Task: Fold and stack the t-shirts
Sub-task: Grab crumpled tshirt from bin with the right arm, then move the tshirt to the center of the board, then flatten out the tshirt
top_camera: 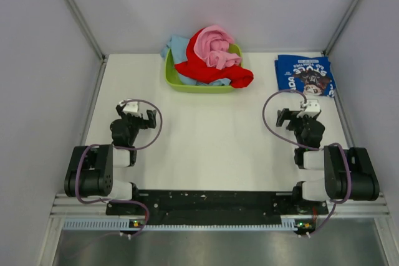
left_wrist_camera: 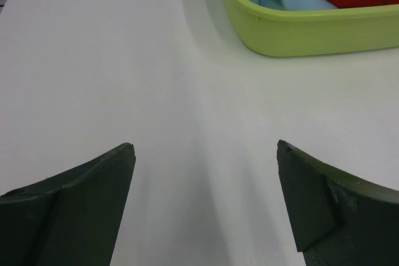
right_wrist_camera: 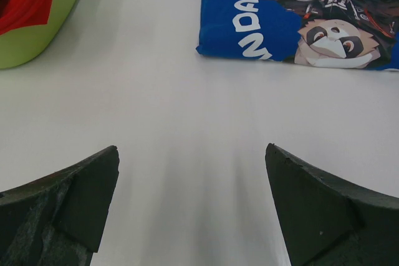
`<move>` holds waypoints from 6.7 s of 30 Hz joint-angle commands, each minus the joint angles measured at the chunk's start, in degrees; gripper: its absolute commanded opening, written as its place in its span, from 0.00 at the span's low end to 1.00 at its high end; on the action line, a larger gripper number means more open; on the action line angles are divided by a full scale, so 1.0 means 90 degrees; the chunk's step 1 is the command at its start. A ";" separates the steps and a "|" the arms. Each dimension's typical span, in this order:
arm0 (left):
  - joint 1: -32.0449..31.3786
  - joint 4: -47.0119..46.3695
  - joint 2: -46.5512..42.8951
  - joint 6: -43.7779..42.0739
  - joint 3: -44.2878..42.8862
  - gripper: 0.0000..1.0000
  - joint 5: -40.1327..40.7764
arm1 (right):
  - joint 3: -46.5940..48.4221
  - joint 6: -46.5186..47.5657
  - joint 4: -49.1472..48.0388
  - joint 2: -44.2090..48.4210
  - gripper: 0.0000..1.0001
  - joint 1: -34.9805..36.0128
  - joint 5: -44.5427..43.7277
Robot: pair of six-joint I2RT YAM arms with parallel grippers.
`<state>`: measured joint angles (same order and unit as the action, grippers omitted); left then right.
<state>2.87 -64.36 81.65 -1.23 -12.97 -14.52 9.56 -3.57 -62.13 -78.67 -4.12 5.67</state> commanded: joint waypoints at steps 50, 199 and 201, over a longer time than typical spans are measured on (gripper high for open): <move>0.0101 0.9309 -0.0820 -0.1288 -0.5258 0.99 -0.0701 | 1.0022 -0.1908 0.5458 -0.4901 0.03 0.2919 0.0034; -0.1013 1.1877 -0.3365 -0.4197 -0.6058 0.00 0.0403 | 0.7940 -0.0414 0.9657 0.3085 0.00 0.4100 -0.0601; -0.1013 1.2362 -0.3836 -0.4345 -0.6533 0.00 0.0335 | 0.8174 -0.0355 0.9725 0.3408 0.00 0.4100 -0.0746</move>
<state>-6.37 40.40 55.40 -37.74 -65.23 -12.60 77.19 -9.82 23.94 -54.70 33.08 1.45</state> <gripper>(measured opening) 0.009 0.007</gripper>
